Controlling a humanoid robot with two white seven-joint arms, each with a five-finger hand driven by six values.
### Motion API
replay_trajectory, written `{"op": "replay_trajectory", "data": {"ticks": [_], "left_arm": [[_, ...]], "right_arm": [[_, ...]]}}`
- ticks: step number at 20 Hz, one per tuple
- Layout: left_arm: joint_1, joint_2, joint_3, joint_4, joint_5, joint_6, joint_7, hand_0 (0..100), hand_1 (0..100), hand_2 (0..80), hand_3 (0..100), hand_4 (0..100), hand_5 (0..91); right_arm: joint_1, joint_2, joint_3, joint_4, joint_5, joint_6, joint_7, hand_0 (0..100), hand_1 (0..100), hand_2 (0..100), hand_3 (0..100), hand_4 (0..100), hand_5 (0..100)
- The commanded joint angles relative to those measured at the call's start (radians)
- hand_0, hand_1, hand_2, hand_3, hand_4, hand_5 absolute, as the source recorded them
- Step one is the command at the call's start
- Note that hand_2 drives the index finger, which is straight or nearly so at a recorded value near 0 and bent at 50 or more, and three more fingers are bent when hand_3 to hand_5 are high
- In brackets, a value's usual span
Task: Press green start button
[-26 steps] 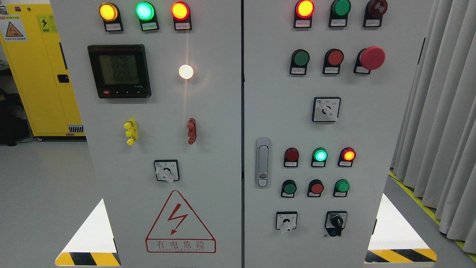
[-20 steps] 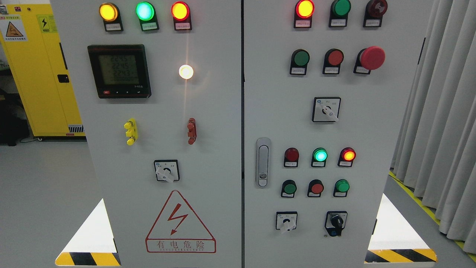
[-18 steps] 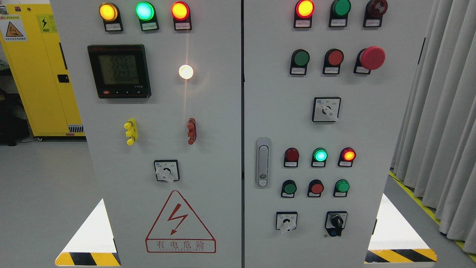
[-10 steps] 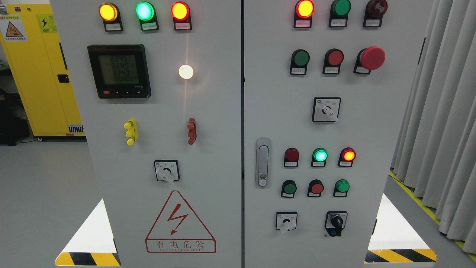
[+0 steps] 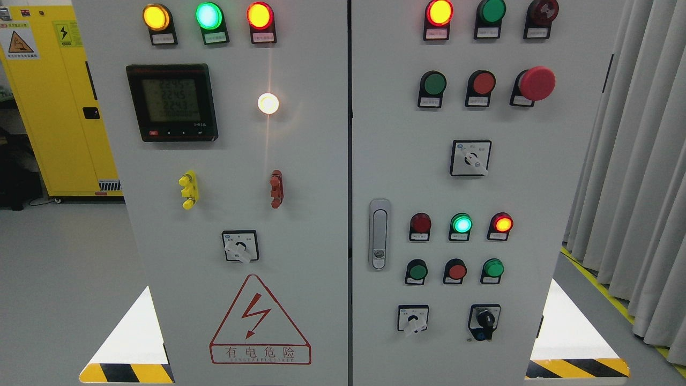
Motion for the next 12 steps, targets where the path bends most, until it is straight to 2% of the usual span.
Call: {"op": "replay_trajectory", "data": {"ticks": [1,4,5,9,12], "left_arm": [[-0.034,0.017,0.001,-0.025,0.000,0.001,0.001,12,56,0.0,0,0,0.0],[-0.034,0.014,0.001,-0.025,0.000,0.001,0.001,12,56,0.0,0,0,0.0],[-0.034,0.006,0.002,-0.025,0.000,0.001,0.001,12,56,0.0,0,0,0.0],[-0.034,-0.008,0.002,-0.025,0.000,0.001,0.001,12,56,0.0,0,0,0.0],[-0.034,-0.014,0.001,-0.025,0.000,0.001,0.001,12,56,0.0,0,0,0.0]], "right_arm": [[0.103,0.046,0.017,-0.648,0.004,-0.008,0.009,14,40,0,0,0,0],[0.135,0.044,0.054,-0.768,0.006,-0.020,0.017,14,41,0,0,0,0],[0.149,0.040,0.063,-0.805,0.006,-0.047,0.031,14,41,0,0,0,0],[0.159,0.023,0.101,-0.856,0.093,-0.251,0.040,14,43,0,0,0,0],[0.145,0.017,0.101,-0.912,0.232,-0.330,0.042,14,44,0,0,0,0]]}}
